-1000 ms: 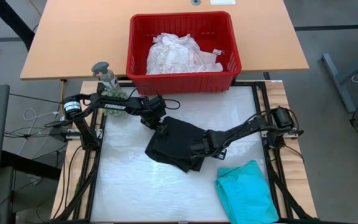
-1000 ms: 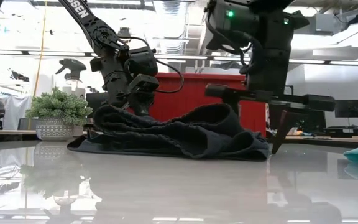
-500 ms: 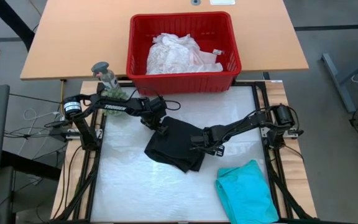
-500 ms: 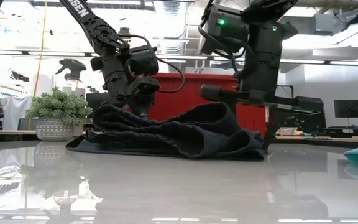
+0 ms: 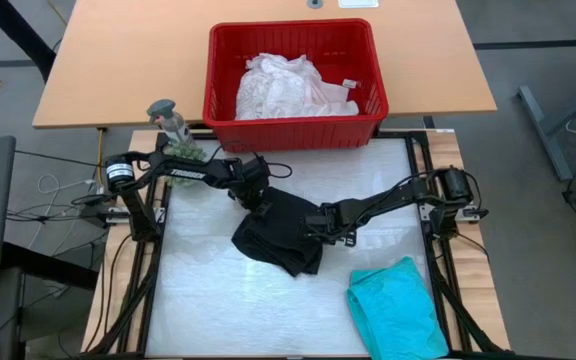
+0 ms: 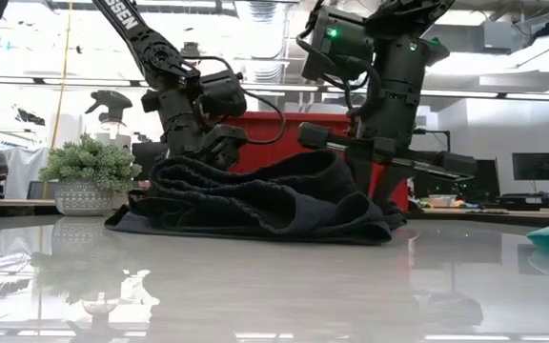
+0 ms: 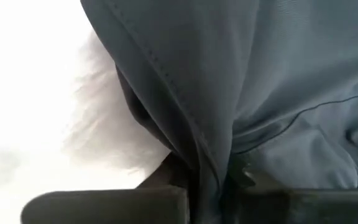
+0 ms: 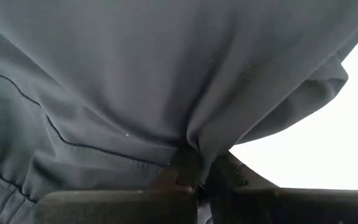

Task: Fold Laundry from Bin
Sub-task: Stack the black shorts on top of the blue shorts

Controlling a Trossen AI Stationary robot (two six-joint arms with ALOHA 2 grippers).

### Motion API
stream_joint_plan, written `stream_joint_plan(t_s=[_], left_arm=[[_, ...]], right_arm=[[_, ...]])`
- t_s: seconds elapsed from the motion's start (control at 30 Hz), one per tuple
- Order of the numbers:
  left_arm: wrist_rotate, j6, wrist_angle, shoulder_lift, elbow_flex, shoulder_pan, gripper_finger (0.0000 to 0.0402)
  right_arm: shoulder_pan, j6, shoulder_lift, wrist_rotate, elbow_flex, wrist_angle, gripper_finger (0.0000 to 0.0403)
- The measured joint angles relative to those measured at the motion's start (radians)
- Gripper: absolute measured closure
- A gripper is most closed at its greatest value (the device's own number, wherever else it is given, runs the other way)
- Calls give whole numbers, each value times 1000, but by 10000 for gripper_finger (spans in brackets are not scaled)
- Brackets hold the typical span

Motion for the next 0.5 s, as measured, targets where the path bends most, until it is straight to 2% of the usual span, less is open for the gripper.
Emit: stream_joint_plan(t_s=[0.3, 0.5], left_arm=[[117, -78, 5, 0, 0, -24, 397], [133, -143, 49, -14, 25, -60, 399]], right_arm=[[61, 16, -140, 76, -4, -87, 371], [119, 77, -239, 136, -4, -209, 371]])
